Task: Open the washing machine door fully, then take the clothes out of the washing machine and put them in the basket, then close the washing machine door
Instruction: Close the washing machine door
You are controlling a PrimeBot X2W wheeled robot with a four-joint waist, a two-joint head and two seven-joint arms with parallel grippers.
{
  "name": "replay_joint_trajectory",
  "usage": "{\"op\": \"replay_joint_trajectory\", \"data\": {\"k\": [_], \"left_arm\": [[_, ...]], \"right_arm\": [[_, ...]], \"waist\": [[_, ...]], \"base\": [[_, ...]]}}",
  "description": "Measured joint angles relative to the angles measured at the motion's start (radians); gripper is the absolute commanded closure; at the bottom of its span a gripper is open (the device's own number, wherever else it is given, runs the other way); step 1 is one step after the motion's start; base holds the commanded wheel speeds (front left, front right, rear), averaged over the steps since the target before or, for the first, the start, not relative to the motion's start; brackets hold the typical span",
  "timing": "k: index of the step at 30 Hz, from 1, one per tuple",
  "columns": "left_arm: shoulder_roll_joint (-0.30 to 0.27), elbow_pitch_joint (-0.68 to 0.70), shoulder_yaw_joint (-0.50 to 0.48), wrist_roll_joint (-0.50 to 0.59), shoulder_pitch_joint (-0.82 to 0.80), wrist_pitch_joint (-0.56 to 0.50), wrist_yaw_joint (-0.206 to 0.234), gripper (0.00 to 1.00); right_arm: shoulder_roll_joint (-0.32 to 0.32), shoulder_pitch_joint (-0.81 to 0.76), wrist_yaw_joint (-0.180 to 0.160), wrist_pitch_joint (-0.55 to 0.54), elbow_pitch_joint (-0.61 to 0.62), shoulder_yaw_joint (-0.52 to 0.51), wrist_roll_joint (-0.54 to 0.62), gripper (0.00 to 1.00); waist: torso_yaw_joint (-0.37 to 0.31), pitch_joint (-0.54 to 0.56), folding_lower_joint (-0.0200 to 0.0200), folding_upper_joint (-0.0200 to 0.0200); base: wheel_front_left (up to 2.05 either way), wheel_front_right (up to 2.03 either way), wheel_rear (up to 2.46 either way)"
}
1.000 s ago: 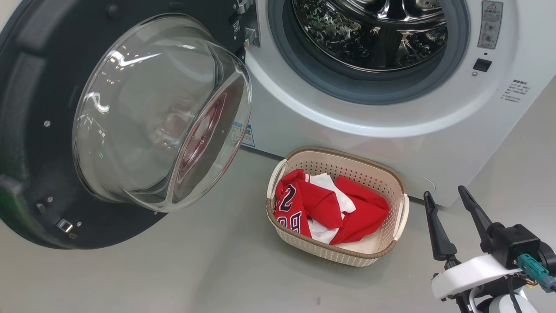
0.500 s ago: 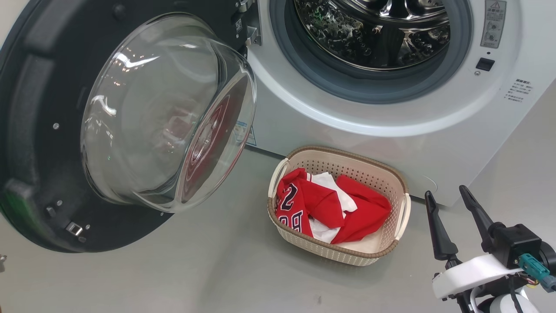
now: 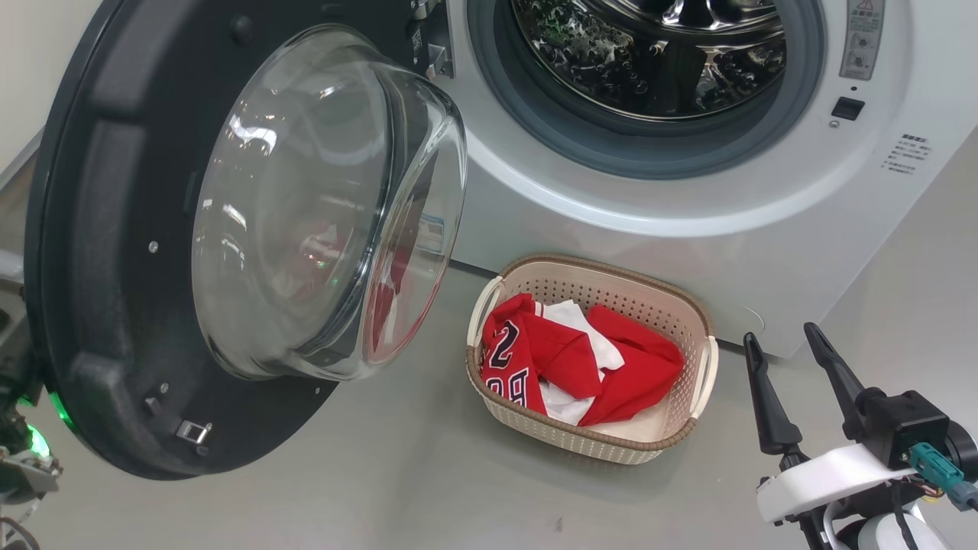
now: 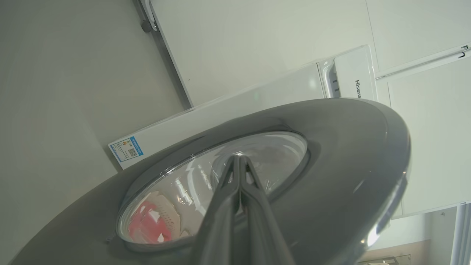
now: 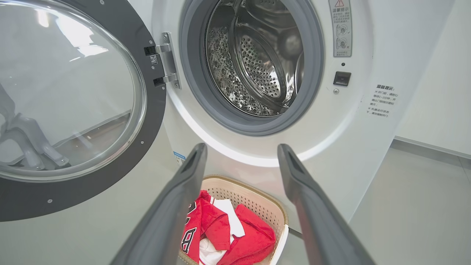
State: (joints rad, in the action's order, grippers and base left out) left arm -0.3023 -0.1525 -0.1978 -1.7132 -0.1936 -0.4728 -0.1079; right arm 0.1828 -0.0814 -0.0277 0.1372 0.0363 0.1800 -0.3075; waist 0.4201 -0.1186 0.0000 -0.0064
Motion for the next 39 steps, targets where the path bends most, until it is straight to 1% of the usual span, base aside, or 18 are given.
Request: {"op": "replay_joint_trajectory", "data": {"k": [8,16,29,39], "left_arm": [[0.011,0.055,0.021,-0.011,0.046,-0.046,-0.005,1.0],[0.046,0.128,0.04,-0.02,0.084,-0.071,-0.012,1.0],[0.086,0.237,0.044,-0.029,0.162,-0.082,-0.012,1.0],[0.13,0.302,0.047,-0.029,0.205,-0.082,-0.012,1.0]], "right_arm": [[-0.003,0.011,0.0,0.0,0.0,0.007,0.0,0.0],[-0.012,0.012,0.0,0.002,-0.003,0.009,-0.001,0.0],[-0.034,0.019,0.0,0.019,-0.022,0.02,-0.009,0.0],[-0.042,0.019,0.0,0.033,-0.035,0.021,-0.017,0.0]], "waist": [[-0.027,0.002,0.0,0.0],[-0.056,0.003,0.0,0.0],[-0.129,0.015,0.0,0.0],[-0.184,0.02,0.0,0.0]], "base": [[0.0,0.0,0.0],[0.0,0.0,0.0],[0.0,0.0,0.0],[0.0,0.0,0.0]]}}
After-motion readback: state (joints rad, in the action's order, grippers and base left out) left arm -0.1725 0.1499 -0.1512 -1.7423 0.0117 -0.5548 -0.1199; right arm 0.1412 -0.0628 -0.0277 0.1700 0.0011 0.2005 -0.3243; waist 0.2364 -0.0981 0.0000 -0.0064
